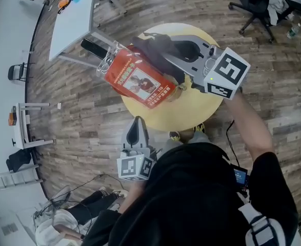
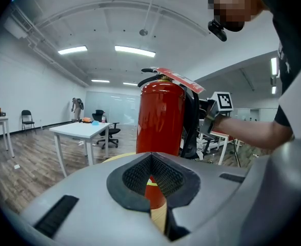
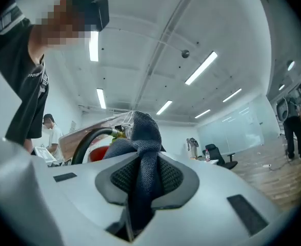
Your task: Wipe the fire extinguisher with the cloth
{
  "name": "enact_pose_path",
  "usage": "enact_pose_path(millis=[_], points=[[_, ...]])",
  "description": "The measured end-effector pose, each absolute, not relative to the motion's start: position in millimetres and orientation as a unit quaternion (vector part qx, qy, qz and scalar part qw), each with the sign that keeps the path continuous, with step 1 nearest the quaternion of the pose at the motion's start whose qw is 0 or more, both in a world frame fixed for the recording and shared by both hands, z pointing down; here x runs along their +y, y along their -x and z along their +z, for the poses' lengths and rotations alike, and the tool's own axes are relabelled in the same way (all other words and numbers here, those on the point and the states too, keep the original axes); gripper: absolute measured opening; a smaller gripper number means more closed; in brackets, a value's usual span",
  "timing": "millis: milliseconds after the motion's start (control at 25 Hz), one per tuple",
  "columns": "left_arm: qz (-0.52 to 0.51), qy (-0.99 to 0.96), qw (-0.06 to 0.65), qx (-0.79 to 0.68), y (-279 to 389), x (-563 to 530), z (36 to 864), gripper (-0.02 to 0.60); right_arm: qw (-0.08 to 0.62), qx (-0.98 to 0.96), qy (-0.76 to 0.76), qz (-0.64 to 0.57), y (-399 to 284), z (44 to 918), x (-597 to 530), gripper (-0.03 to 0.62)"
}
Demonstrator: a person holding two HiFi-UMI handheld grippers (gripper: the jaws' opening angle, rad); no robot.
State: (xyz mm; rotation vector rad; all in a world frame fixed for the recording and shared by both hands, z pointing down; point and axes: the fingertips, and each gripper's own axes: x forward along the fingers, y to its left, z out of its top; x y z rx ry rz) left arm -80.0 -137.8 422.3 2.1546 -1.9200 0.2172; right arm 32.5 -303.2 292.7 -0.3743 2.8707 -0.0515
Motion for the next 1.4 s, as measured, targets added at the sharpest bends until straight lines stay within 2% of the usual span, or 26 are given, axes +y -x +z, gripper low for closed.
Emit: enact_pose_path(millis=[80,200,280,400,480,560,760,840,960,1080,1200,1400], points=[[0.076,-0.742,0.118,-0.655,74,-140,420,0.015,0.112,0.985,0.134,0.003,-25,289,-313,0.072],[0.076,-0.741,0.124,-0.656,70,-140,419,0.015,0.061,0.990,0.127,-0.015,-4,323,-334,0.071],[0.081,-0.739,0.125,-0.657,69,-139,420,0.015,-0.005,0.994,0.097,-0.047,11,368,-341,0.069],[0.085,-0.737,0.122,-0.659,69,-137,422,0.015,-0.155,0.984,0.045,-0.081,19,458,-339,0.069],[0.085,-0.733,0.122,-0.664,72,-135,421,0.015,-0.212,0.973,0.019,-0.088,15,498,-334,0.067],[0.085,-0.728,0.123,-0.669,75,-134,421,0.015,-0.200,0.977,0.004,-0.078,14,493,-333,0.068],[0.090,-0.727,0.126,-0.669,76,-135,424,0.015,-0.009,0.999,-0.027,0.031,22,339,-337,0.067],[0.090,-0.728,0.127,-0.667,74,-137,425,0.015,0.013,0.995,-0.041,0.089,30,297,-339,0.067],[0.094,-0.734,0.130,-0.660,68,-141,427,0.015,-0.022,0.993,-0.081,0.087,53,305,-343,0.067],[0.095,-0.734,0.129,-0.660,67,-141,427,0.015,-0.111,0.986,-0.119,0.035,70,378,-342,0.066],[0.098,-0.728,0.133,-0.666,72,-138,427,0.015,-0.166,0.978,-0.120,-0.044,60,457,-341,0.066],[0.112,-0.720,0.141,-0.670,76,-133,434,0.015,-0.212,0.963,-0.082,-0.148,23,563,-335,0.066]])
